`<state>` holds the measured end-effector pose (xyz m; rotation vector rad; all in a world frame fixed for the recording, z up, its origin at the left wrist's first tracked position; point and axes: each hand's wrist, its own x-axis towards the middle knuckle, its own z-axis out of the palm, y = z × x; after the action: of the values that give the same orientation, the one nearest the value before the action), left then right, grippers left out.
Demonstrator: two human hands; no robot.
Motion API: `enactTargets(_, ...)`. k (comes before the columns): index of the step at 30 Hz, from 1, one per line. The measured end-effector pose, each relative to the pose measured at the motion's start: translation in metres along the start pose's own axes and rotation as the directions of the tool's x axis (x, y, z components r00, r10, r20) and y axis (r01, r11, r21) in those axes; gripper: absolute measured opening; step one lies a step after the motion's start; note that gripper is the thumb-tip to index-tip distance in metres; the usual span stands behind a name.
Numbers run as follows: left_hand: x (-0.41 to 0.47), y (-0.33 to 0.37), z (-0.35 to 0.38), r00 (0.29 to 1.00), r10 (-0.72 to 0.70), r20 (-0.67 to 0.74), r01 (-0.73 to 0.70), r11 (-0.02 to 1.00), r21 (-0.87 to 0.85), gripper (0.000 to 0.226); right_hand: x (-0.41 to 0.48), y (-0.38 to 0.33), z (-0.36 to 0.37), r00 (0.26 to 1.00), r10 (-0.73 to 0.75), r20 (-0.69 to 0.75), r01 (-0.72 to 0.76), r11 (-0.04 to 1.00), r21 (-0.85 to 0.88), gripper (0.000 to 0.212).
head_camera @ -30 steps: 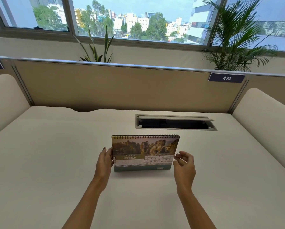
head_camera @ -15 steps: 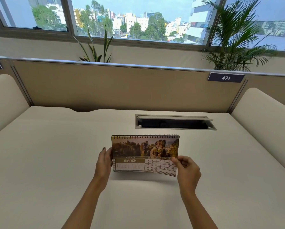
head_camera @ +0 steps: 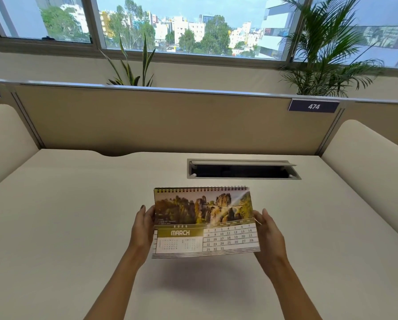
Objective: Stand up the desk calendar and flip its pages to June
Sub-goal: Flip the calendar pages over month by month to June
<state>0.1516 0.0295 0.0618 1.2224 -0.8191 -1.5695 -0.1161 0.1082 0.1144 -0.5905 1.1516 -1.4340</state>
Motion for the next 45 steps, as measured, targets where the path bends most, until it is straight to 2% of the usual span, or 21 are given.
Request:
enactTargets(2, -0.006, 0.004, 0.002, 1.0, -0.003, -0.001, 0.003, 1.0, -0.028, 0.049, 0.0, -0.004, 0.002, 0.997, 0.001, 0.075, -0.002, 1.0, 0.007, 0.04)
enactTargets(5, -0.008, 0.008, 0.005, 0.993, 0.11, -0.028, -0.11, 0.994, 0.009, 0.038, 0.002, -0.011, 0.014, 0.972, -0.212, 0.106, 0.214, 0.977, -0.008, 0.023)
enactTargets(7, -0.006, 0.006, 0.004, 0.985, 0.168, -0.024, -0.167, 0.984, 0.055, 0.045, 0.003, -0.022, 0.027, 0.918, -0.338, 0.208, 0.337, 0.941, 0.041, 0.024)
enactTargets(10, -0.005, 0.004, 0.005, 0.995, 0.094, 0.015, -0.094, 0.995, 0.027, 0.051, 0.009, -0.035, 0.043, 0.866, -0.442, 0.235, 0.477, 0.87, -0.122, 0.026)
enactTargets(12, -0.006, 0.005, 0.007, 0.997, 0.076, 0.009, -0.077, 0.997, 0.017, 0.05, 0.017, -0.038, 0.05, 0.831, -0.502, 0.24, 0.556, 0.744, -0.371, 0.025)
enactTargets(14, -0.007, 0.007, 0.01, 0.998, 0.06, 0.007, -0.06, 0.998, 0.031, 0.053, 0.027, -0.036, 0.052, 0.785, -0.548, 0.289, 0.6, 0.554, -0.577, 0.024)
enactTargets(17, -0.005, 0.006, 0.009, 0.998, 0.059, 0.004, -0.059, 0.998, 0.017, 0.057, 0.036, -0.032, 0.056, 0.71, -0.583, 0.395, 0.648, 0.322, -0.69, 0.024)
enactTargets(20, -0.004, 0.006, 0.008, 0.998, 0.066, 0.004, -0.066, 0.998, -0.003, 0.057, 0.043, -0.025, 0.059, 0.661, -0.606, 0.443, 0.644, 0.155, -0.749, 0.021)
enactTargets(23, -0.006, 0.008, 0.01, 0.997, 0.079, 0.011, -0.079, 0.997, -0.009, 0.055, 0.05, -0.016, 0.059, 0.627, -0.626, 0.464, 0.632, 0.06, -0.773, 0.016)
enactTargets(28, -0.007, 0.009, 0.011, 0.998, 0.068, 0.011, -0.068, 0.998, -0.011, 0.049, 0.055, -0.01, 0.061, 0.614, -0.647, 0.451, 0.598, 0.009, -0.801, 0.016)
enactTargets(30, -0.006, 0.009, 0.011, 0.998, 0.063, 0.007, -0.063, 0.998, -0.014, 0.049, 0.053, -0.006, 0.061, 0.589, -0.7, 0.404, 0.577, 0.014, -0.816, 0.022)
enactTargets(33, -0.005, 0.008, 0.01, 0.998, 0.061, 0.008, -0.061, 0.998, -0.008, 0.054, 0.04, 0.005, 0.062, 0.502, -0.852, 0.148, 0.519, 0.161, -0.84, 0.032)
enactTargets(35, -0.005, 0.007, 0.01, 0.998, 0.067, 0.013, -0.067, 0.998, -0.004, 0.051, 0.031, 0.015, 0.06, 0.436, -0.9, -0.003, 0.493, 0.242, -0.836, 0.032)
enactTargets(36, -0.005, 0.007, 0.01, 0.998, 0.067, 0.015, -0.067, 0.998, -0.006, 0.05, 0.027, 0.02, 0.058, 0.433, -0.9, -0.044, 0.483, 0.273, -0.832, 0.034)
enactTargets(38, -0.003, 0.006, 0.008, 0.998, 0.067, 0.019, -0.067, 0.998, -0.009, 0.055, 0.024, 0.031, 0.051, 0.492, -0.861, -0.126, 0.462, 0.381, -0.801, 0.039)
enactTargets(42, 0.002, 0.002, 0.006, 0.998, 0.064, 0.025, -0.064, 0.998, -0.015, 0.059, 0.025, 0.051, 0.037, 0.701, -0.654, -0.286, 0.328, 0.651, -0.685, 0.046)
enactTargets(45, 0.003, 0.002, 0.005, 0.998, 0.063, 0.023, -0.062, 0.998, -0.017, 0.059, 0.025, 0.057, 0.031, 0.763, -0.56, -0.322, 0.262, 0.723, -0.639, 0.043)
